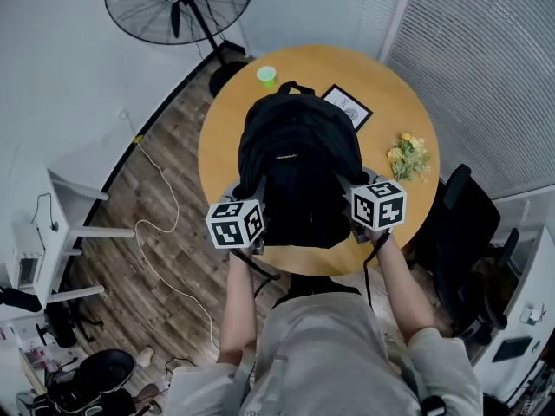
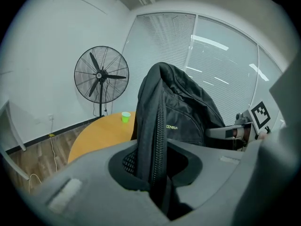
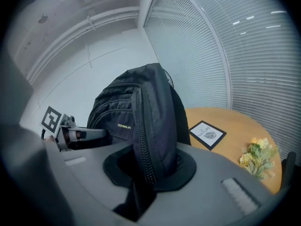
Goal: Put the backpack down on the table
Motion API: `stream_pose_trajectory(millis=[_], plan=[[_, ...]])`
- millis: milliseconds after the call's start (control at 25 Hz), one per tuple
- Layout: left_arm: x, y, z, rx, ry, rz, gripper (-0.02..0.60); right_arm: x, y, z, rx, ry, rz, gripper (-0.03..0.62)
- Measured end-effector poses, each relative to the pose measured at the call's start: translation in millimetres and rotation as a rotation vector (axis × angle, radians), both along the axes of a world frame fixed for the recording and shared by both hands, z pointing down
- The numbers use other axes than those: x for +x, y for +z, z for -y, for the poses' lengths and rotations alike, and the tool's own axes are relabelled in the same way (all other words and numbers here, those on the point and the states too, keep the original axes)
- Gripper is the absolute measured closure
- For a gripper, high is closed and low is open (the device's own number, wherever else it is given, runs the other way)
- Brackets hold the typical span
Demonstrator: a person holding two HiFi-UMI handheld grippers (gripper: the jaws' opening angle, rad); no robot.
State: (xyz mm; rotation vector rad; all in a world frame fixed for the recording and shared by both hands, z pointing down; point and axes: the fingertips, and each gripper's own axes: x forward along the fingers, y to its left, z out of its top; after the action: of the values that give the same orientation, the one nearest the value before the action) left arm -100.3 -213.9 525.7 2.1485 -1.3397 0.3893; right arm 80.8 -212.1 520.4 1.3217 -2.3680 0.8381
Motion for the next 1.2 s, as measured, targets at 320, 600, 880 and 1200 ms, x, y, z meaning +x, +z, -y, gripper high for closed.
stream_pose_trajectory(millis=[320, 600, 880, 1200], plan=[[-4.9, 39.0, -5.4, -0.078, -0.005, -0.01, 0.52, -5.6, 35.4, -4.4, -0.074, -0.016, -0.012, 0.546], [-5.8, 72.1, -11.5, -0.128, -0.004, -0.01, 0.52, -7.2, 69.1, -8.8, -0.133, -0.025, -0.028, 0.546], [-0.1, 88.6, -3.9, -0.111, 0.006, 0.008, 0.52, -2.1, 89.1, 1.2, -0.114, -0.046, -0.089, 0.546], [-3.5, 103.9, 12.5, -0.122, 0.01, 0.022, 0.518, -4.6, 108.2, 22.6, -0.117, -0.06, -0.122, 0.546]])
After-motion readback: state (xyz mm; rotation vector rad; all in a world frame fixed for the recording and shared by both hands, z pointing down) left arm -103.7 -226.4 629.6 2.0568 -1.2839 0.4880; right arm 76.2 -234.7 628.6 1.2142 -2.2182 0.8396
